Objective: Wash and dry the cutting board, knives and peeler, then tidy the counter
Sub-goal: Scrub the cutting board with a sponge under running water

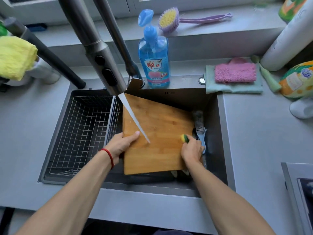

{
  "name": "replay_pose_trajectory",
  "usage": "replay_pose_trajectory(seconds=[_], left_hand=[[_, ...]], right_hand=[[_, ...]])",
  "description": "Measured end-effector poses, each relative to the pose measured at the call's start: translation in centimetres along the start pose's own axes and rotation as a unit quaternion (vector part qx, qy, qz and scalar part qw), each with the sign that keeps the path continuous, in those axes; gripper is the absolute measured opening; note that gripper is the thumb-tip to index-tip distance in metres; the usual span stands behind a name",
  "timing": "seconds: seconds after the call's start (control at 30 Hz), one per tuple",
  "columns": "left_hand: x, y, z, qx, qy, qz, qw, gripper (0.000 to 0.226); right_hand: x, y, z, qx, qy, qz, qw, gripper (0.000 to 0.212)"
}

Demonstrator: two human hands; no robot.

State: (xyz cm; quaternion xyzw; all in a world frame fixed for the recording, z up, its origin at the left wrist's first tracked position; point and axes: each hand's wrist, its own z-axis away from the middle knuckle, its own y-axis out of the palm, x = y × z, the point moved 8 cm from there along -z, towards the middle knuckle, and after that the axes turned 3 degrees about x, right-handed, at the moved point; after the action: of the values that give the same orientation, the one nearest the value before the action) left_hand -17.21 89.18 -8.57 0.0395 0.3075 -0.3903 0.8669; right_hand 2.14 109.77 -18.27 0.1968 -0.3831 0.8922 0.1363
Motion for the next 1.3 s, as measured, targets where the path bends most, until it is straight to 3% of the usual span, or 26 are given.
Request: replay_pose_trajectory(seconds=[0.13,0.3,0.5,0.67,0.93,1.3], left_hand=[[-0.3,3.2,1.9,0.005,0.049,0.008,0.999,0.033],[-2.9,5.5,4.0,-0.004,0.070,0.072,0.995,0.025],[-5.3,3.6,6.4,-0.061,0.127,0.016,0.990,0.020],[-5.7,1.2,7.9,-0.035,0.132,0.006,0.991,0.020],[-5.3,1.7,9.0,0.001,0.135,-0.003,0.991,0.010],[-1.1,6.3,11.5,-0.026,0.103,0.034,0.994,0.016]], right_hand=[[0.2,-0.1,0.7,0.043,0.026,0.001,0.999,0.044],[1.2,-3.4,2.6,0.046,-0.049,0.021,0.997,0.043],[2.5,-7.7,4.2,0.021,-0.124,-0.016,0.992,0.045],[2.7,-8.1,5.5,0.048,-0.099,-0.092,0.990,0.041],[3.0,-7.8,6.8,0.035,-0.095,-0.112,0.989,0.041],[3.0,-8.2,7.3,0.059,-0.124,-0.055,0.989,0.038]])
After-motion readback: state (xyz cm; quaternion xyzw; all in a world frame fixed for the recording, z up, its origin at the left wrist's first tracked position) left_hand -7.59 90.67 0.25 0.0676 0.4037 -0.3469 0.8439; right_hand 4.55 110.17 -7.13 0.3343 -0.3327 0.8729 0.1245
